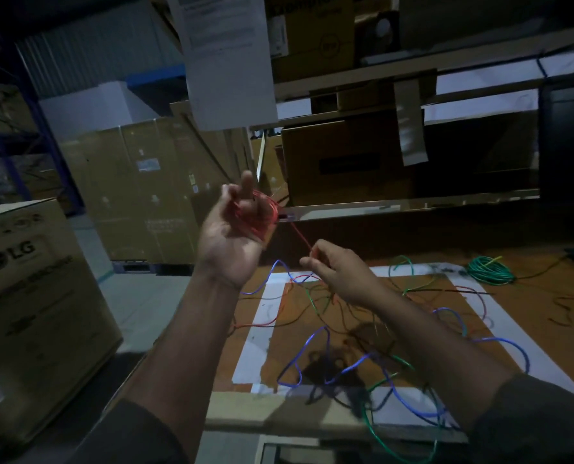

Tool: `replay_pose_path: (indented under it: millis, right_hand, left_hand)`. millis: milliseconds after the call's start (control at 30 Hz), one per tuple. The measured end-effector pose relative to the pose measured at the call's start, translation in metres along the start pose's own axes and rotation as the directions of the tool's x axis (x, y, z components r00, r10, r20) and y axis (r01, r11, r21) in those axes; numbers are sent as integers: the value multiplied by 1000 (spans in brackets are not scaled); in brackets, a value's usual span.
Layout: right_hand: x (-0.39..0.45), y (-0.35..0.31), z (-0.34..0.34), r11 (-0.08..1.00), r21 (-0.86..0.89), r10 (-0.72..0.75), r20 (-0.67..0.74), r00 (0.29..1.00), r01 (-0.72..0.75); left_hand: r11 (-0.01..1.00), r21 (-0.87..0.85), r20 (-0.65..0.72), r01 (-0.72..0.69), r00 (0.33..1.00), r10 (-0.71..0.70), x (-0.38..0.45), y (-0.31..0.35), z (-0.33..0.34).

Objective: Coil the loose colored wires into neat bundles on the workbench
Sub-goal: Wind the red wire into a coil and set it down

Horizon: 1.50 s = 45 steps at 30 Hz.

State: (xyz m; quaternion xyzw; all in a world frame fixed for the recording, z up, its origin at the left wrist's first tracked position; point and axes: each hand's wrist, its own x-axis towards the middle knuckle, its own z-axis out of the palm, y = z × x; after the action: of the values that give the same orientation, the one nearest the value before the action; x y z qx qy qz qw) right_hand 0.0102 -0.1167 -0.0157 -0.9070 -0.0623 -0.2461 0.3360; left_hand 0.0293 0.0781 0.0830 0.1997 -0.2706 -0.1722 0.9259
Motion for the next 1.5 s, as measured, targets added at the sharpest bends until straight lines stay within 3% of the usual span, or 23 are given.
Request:
replay_pose_path:
  millis: [100,200,433,500,600,733,800,933,1000,1100,1167,1267,1333,1400,1500]
  right_hand:
    - [-6,8,-2,996,-89,3,62,998,2]
    - [-14,8,-4,999,-43,-33,27,999,34]
    - [-23,-20,-11,983,86,-159,-39,987,162]
    - [-24,-24,-11,967,167,-183,-78,980,194]
    - [-14,-27,-14,936,304,-133,-158,978,177]
    - [2,-28,-19,912,368,-94,-248,964,184]
    - [7,-26,-19,912,369,-81,-270,959,180]
    - [13,-17,-13,921,350,-43,-349,936,173]
    - [11,-13,-5,939,315,-23,-350,936,141]
    - [8,-6,10,981,183,-16,-271,962,68]
    - [3,4,17,997,-52,-60,-219,974,50]
    - [5,25,18,907,-412,-212,-275,938,84]
    - [16,33,15,944,-329,-148,-359,921,23]
    - [30,32,11,992,-128,-35,-415,909,-20]
    - [41,20,5,969,233,163,-341,926,-85]
  left_hand:
    - [991,15,26,-133,991,132,3,14,10]
    - [933,286,31,-219,975,219,8,20,6]
    - [839,491,-117,-232,937,328,12,5,-6]
    - [648,746,-85,-157,941,326,9,1,-9]
    - [325,945,-69,19,988,142,-1,-13,-14]
    - [180,980,-68,80,995,-74,-9,-28,-21]
    - [241,964,-63,116,974,-216,-10,-29,-25]
    - [615,755,44,226,919,-392,-13,-27,-25]
    - [740,639,88,208,937,-339,-11,-27,-22]
    - [877,476,59,68,992,-109,-3,-20,-14]
    - [947,321,26,-16,1000,8,6,-9,-12]
    - [970,231,20,-75,997,73,12,2,-8]
    - [957,279,26,-75,997,71,10,0,-7]
    - [960,272,2,-66,998,68,6,-6,-6]
    - [982,180,-78,-52,995,67,3,-11,-5]
